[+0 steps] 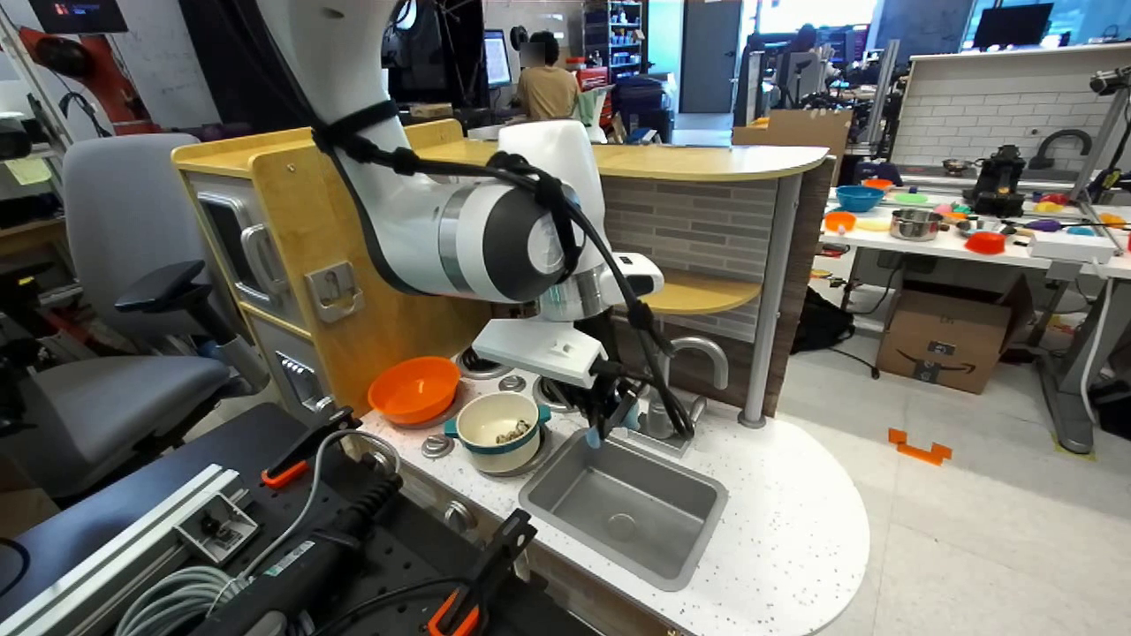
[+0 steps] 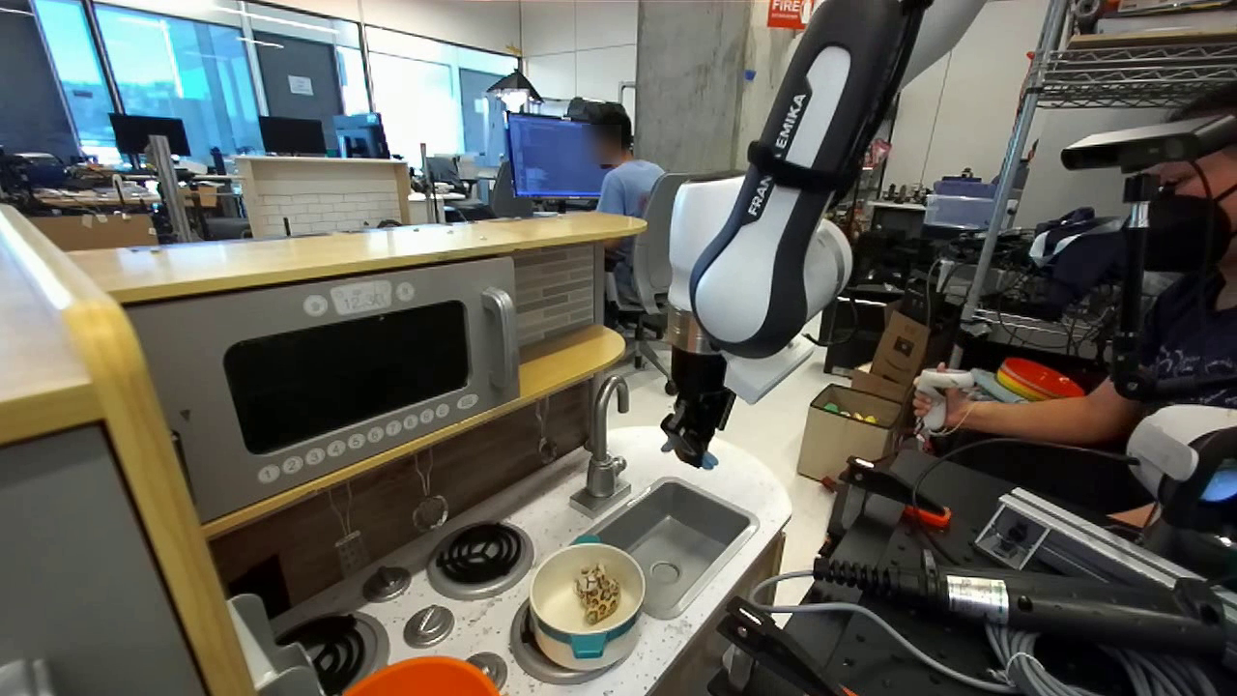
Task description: Move the plush toy from the orange container to the sink
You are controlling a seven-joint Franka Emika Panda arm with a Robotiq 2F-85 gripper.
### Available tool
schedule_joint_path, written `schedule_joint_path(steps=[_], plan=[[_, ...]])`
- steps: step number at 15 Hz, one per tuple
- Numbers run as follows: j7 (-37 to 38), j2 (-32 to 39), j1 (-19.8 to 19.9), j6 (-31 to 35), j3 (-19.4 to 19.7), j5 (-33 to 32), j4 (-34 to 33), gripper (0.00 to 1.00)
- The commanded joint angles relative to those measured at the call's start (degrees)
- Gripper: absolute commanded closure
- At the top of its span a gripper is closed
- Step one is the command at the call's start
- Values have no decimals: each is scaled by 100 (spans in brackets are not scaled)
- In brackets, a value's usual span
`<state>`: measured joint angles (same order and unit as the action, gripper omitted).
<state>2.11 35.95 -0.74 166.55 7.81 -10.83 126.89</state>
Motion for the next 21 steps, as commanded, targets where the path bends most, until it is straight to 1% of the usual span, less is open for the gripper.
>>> schedule_joint_path(steps=[1,2,3,4,5,7,10,16,19,20,21], plan=[[231,696,-232,-223,158,134,-665,98],[293,874,-291,-286,202,119,-819,98],[415,1087,-433,-362,327,78,-997,98],[444,1265,-453,-535,329,103,-1167,98],[645,1538,-702,-564,568,12,-1385,98],[760,1945,-883,-808,731,-44,-1792,98],[851,2475,-1096,-1079,877,-101,-2333,98],[791,3135,-1142,-1507,906,-158,-3153,98],[817,3328,-1195,-1469,988,-260,-3373,98],[808,3366,-1219,-1449,1015,-309,-3403,67],[799,3400,-1224,-1438,1027,-335,-3440,64]])
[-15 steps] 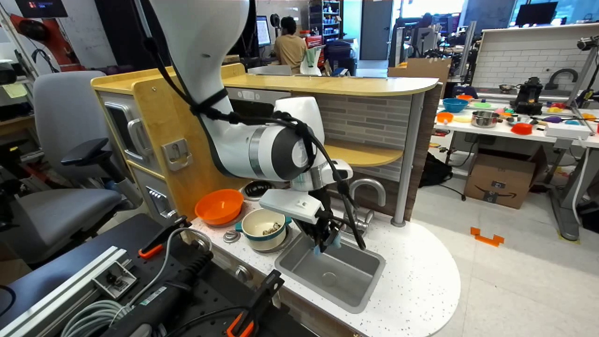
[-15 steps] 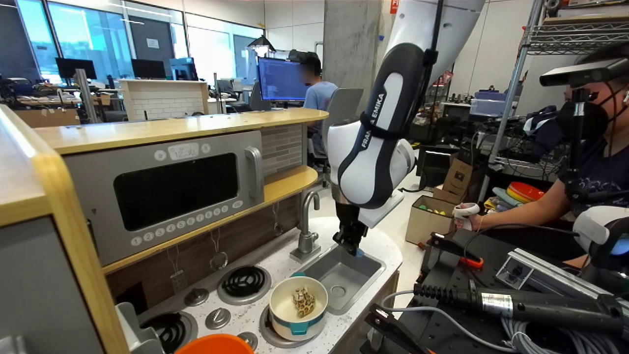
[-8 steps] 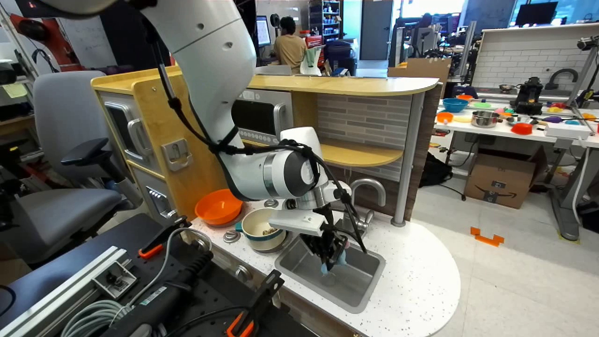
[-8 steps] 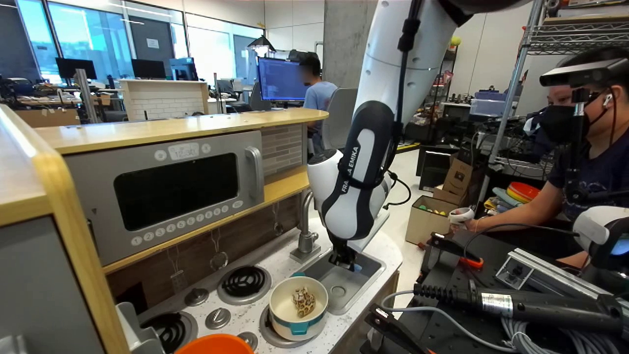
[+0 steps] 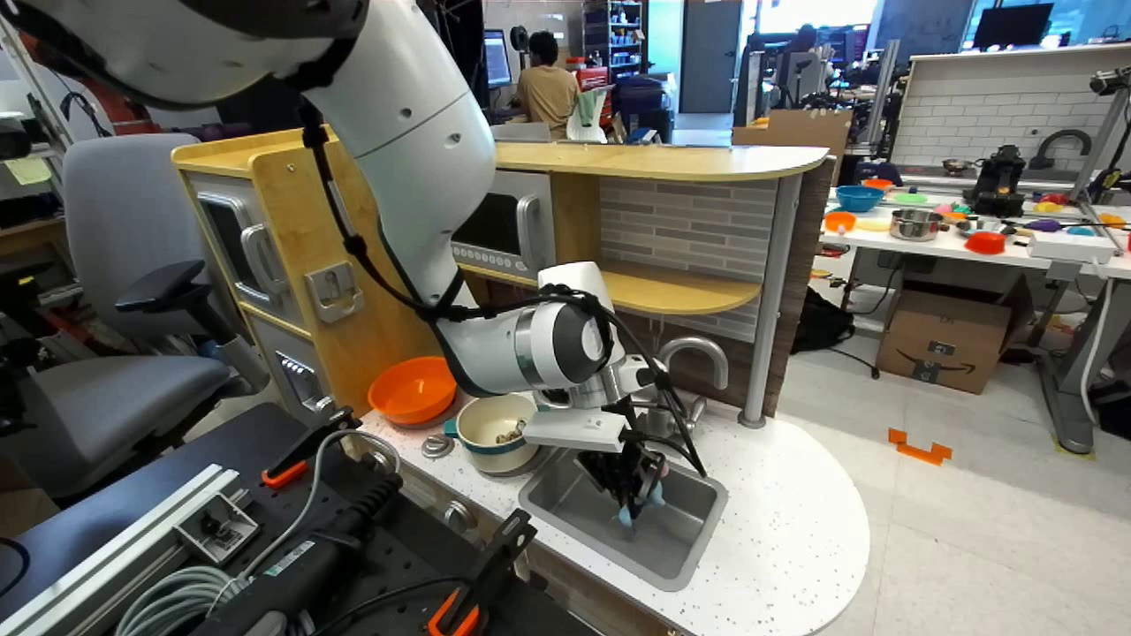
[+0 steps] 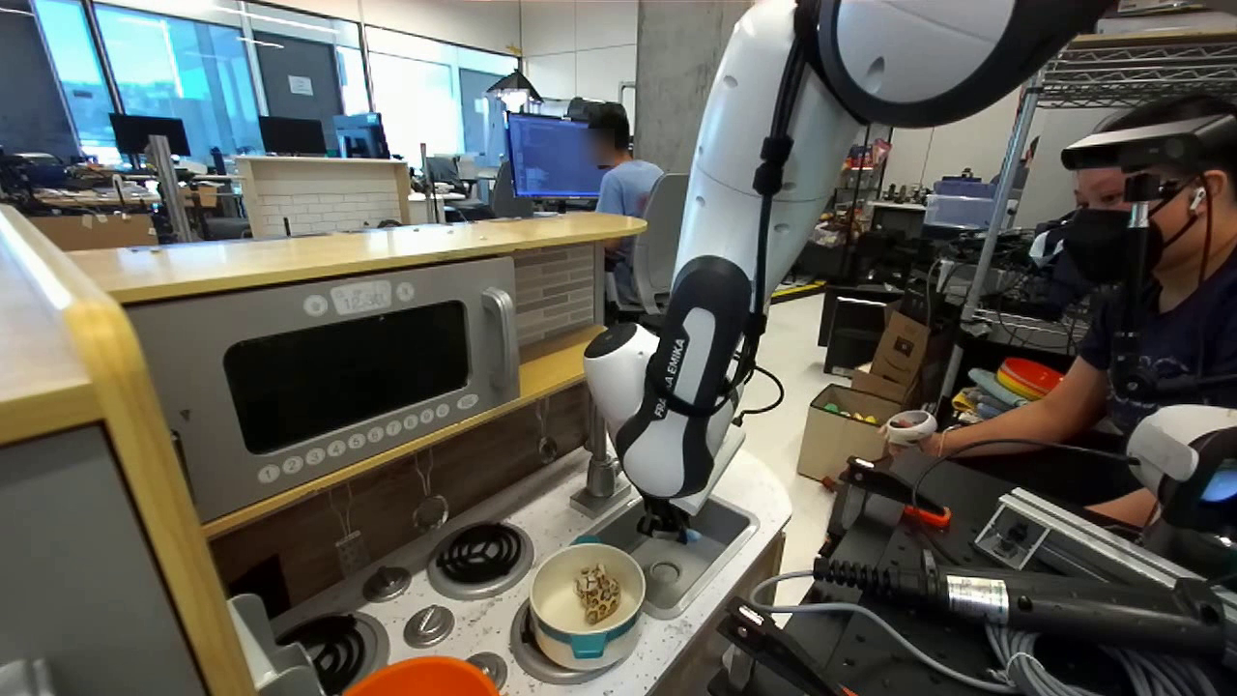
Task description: Move the plush toy from the orange container to the sink
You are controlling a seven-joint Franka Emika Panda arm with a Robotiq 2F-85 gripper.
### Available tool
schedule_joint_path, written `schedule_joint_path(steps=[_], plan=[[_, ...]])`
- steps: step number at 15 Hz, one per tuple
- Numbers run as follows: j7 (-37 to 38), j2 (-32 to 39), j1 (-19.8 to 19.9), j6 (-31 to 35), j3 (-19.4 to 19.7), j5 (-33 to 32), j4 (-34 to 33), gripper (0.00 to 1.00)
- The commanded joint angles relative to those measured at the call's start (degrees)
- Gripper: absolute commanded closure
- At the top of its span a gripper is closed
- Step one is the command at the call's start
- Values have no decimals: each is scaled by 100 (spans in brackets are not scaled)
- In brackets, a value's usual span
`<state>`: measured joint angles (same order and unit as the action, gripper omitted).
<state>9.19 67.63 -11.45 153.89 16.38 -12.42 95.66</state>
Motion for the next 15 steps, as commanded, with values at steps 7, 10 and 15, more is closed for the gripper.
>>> schedule_joint_path(steps=[7,10,15], plan=[[-21,-44,-153,76,137,-437,-2,14],[-111,-389,-84,156,23,-419,364,0],[-457,-1525,62,499,-163,-450,1698,0]])
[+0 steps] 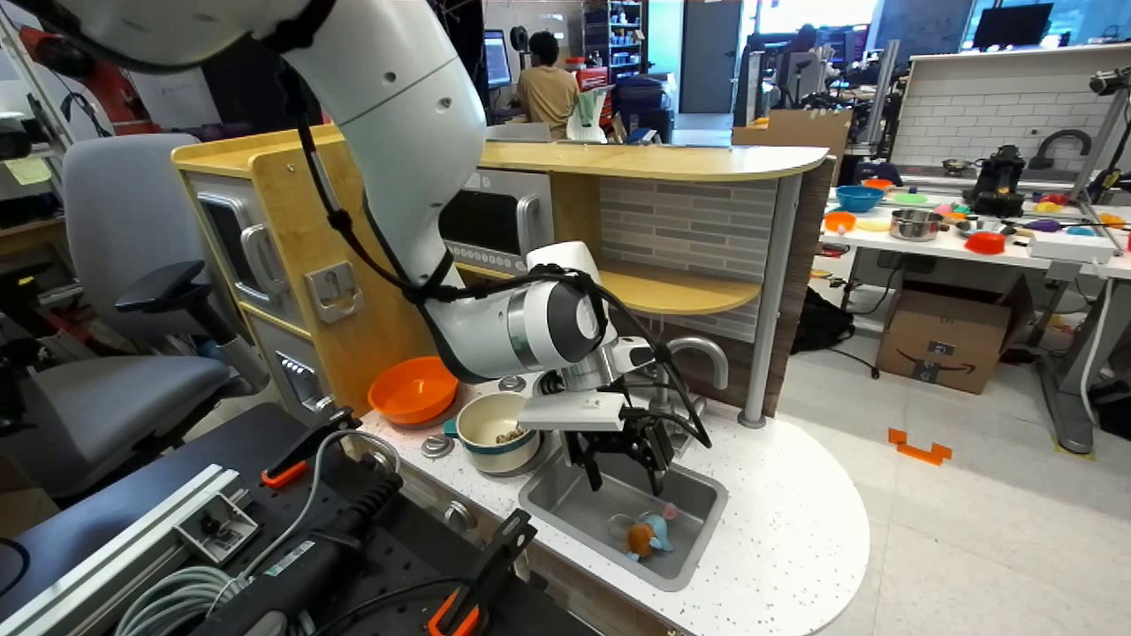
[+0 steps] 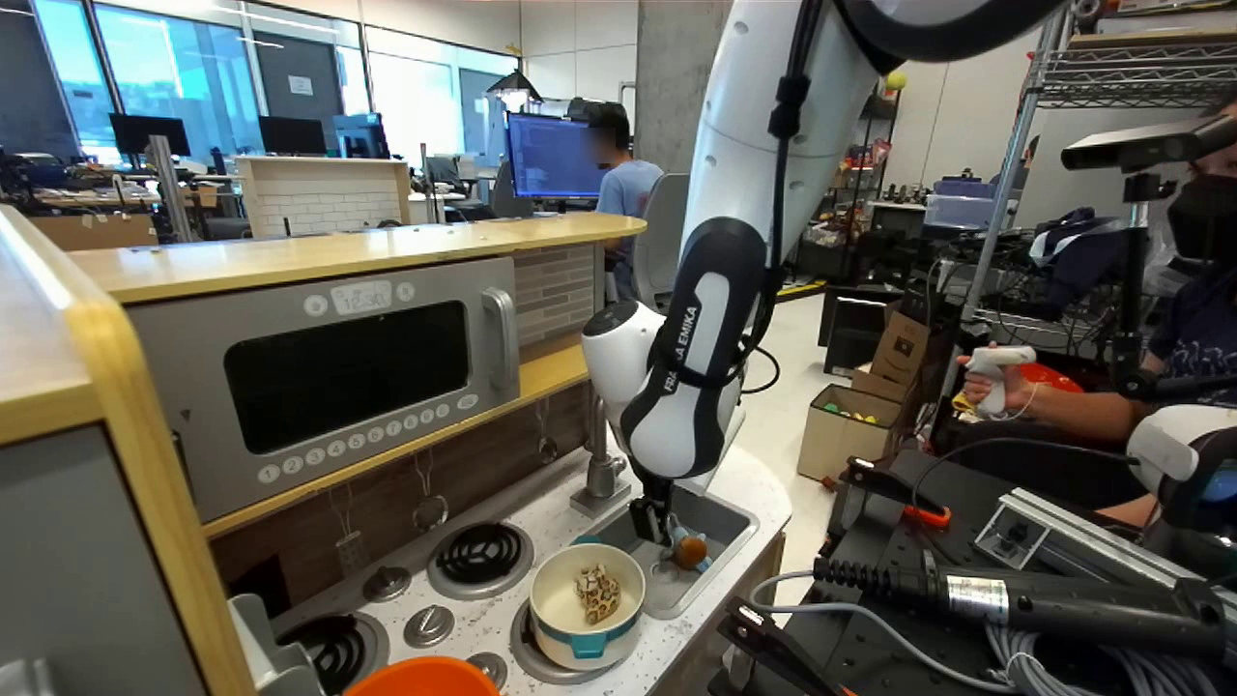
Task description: Move the plush toy from the orange container to the sink
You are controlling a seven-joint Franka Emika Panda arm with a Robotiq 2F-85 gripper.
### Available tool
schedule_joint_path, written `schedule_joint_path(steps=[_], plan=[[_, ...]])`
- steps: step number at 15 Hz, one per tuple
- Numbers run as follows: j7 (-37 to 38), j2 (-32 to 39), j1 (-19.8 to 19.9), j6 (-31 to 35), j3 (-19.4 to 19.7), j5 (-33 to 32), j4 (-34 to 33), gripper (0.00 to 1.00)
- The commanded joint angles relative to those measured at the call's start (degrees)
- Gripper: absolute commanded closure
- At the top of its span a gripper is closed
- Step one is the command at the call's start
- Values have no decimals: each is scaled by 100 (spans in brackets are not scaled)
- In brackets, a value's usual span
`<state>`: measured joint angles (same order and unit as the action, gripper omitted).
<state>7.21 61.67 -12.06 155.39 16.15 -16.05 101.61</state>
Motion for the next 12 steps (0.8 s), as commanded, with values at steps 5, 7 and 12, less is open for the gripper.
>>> schedule_joint_path(steps=[5,7,12], plan=[[-606,-2270,292,697,-297,-50,2539,0],[-645,-2893,254,643,-295,-68,3066,0],[-740,-4369,235,350,-302,-348,4163,0]])
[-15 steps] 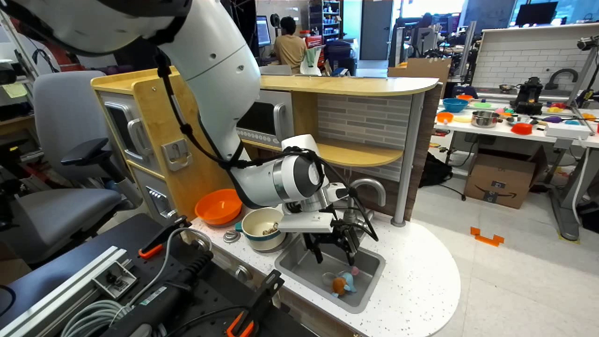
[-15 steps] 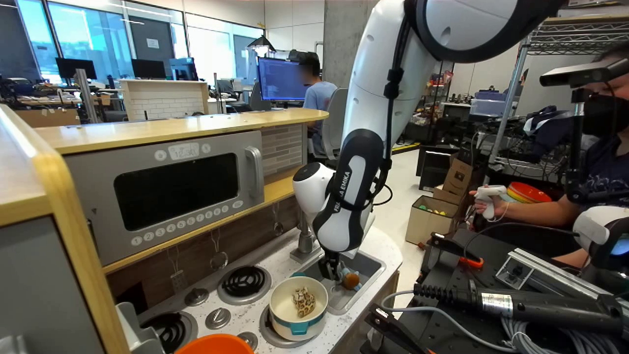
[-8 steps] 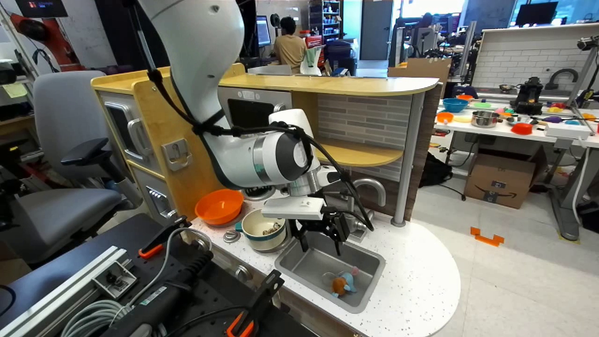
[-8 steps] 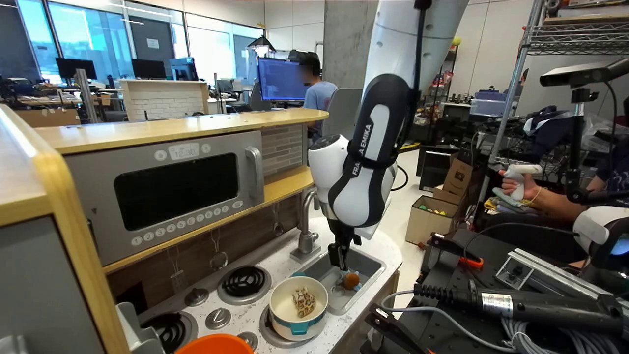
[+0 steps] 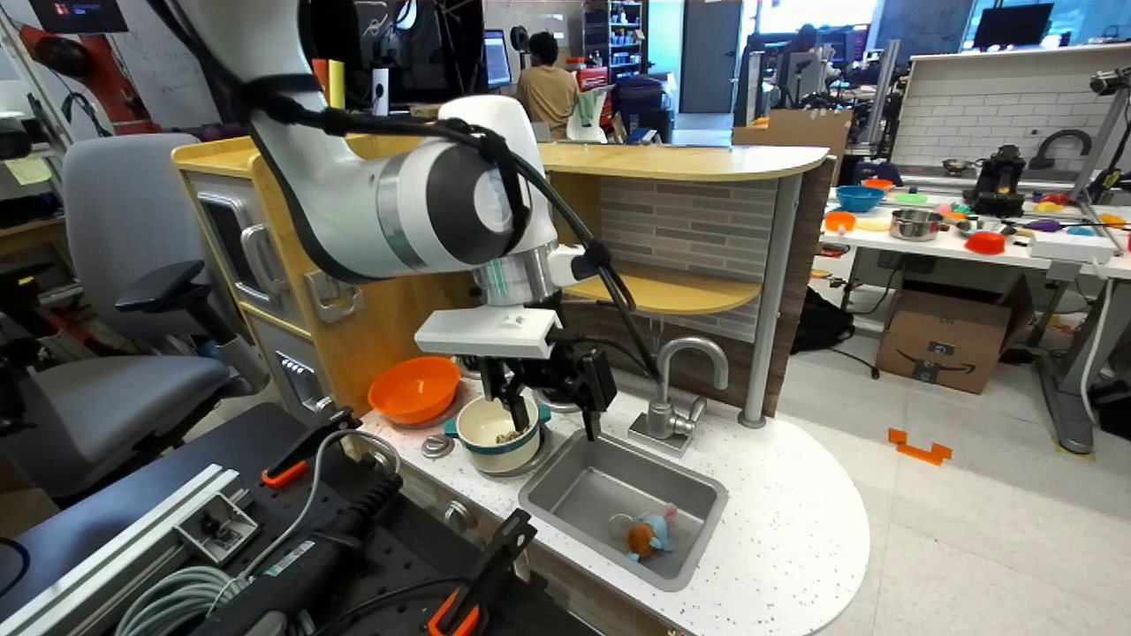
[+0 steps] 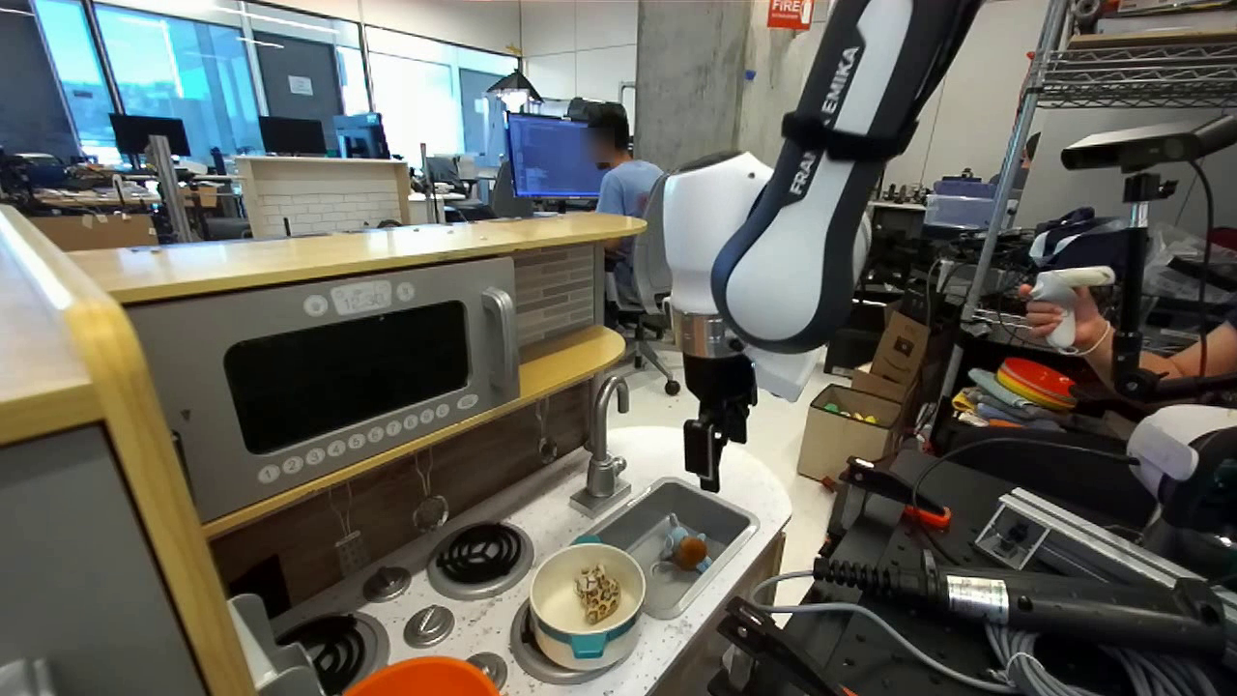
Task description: Move the plush toy from the orange container to the sink
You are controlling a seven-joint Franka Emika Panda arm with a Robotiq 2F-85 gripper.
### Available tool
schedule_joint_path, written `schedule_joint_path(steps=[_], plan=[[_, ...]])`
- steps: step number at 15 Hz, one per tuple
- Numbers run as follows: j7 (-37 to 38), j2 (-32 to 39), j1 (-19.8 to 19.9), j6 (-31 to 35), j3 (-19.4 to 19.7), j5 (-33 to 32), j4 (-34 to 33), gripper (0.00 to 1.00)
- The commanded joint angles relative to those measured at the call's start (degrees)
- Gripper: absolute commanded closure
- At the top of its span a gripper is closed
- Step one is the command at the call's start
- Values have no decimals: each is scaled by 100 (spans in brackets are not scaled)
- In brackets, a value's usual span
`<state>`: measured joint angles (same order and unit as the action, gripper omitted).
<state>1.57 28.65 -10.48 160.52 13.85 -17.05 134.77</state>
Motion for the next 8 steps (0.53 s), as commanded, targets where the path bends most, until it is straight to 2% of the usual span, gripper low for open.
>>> schedule_joint_path(steps=[1,5,8], plan=[[-180,-1396,38,-160,-35,-431,1116,0],[-196,-2637,220,-300,-229,-802,1997,0],[-369,-3544,443,-886,-503,-849,2478,0]])
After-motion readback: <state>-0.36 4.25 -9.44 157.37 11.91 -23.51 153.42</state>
